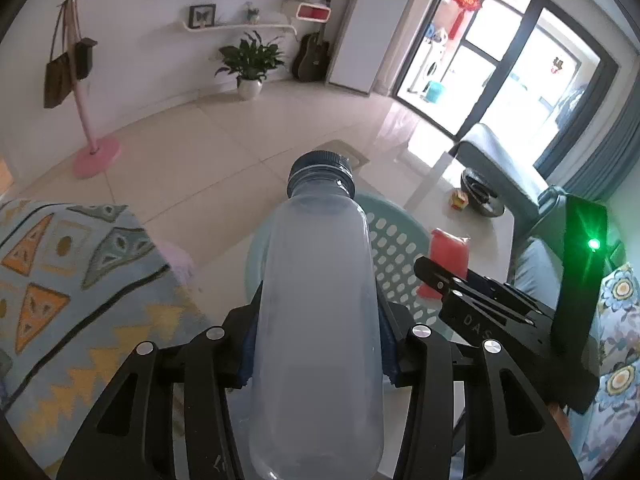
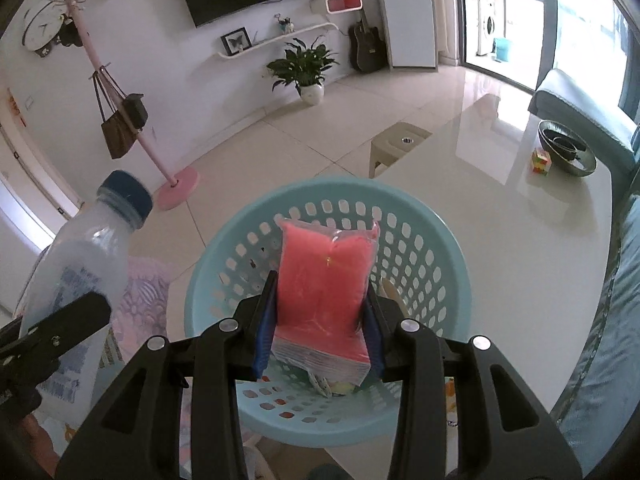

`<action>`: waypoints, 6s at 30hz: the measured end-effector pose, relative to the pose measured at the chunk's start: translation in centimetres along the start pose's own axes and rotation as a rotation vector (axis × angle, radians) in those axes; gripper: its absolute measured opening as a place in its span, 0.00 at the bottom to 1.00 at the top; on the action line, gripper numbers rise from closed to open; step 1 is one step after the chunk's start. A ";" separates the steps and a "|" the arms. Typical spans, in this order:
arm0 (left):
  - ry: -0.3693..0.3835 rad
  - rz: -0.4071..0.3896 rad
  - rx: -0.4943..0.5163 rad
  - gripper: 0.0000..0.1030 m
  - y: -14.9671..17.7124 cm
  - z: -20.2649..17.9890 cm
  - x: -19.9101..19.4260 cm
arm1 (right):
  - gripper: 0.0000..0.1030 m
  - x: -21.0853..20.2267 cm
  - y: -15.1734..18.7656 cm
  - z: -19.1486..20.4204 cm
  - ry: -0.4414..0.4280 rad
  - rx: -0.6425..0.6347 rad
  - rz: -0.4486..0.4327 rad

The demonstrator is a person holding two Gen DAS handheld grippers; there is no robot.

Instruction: Collect trash

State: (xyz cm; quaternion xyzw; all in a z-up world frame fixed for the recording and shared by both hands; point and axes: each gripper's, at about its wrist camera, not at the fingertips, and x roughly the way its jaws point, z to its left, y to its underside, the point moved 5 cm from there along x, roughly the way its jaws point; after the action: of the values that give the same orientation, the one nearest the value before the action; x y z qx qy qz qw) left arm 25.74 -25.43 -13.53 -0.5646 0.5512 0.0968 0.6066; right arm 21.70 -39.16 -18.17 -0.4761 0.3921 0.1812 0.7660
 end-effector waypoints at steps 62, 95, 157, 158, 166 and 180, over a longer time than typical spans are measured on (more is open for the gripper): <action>-0.391 -0.318 -0.670 0.61 11.5 34.1 -23.3 | 0.63 -4.4 11.3 41.0 -0.418 -0.587 0.060; -0.427 -0.362 -0.370 0.02 7.5 28.1 -21.9 | 0.58 -6.5 8.6 34.2 -0.299 -0.518 -0.124; -0.192 -0.301 -0.051 0.80 2.5 3.4 -8.8 | 0.66 -7.1 0.7 2.9 -0.031 -0.095 -0.131; -0.206 -0.321 -0.054 0.80 2.9 3.7 -9.7 | 0.67 -7.5 0.8 3.3 -0.041 -0.101 -0.142; -0.397 -0.444 -0.054 0.83 7.5 5.3 -15.4 | 0.67 -12.5 3.4 9.6 -0.141 -0.219 -0.281; -0.582 -0.575 -0.170 0.86 13.1 9.4 -20.7 | 0.67 -16.3 7.6 15.1 -0.133 -0.326 -0.442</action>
State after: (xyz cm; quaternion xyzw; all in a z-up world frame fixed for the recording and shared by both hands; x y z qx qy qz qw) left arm 13.54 -3.06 -7.33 -0.6926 0.1667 0.1241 0.6907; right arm 12.97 -20.80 -6.46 -0.6540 0.1935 0.1014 0.7243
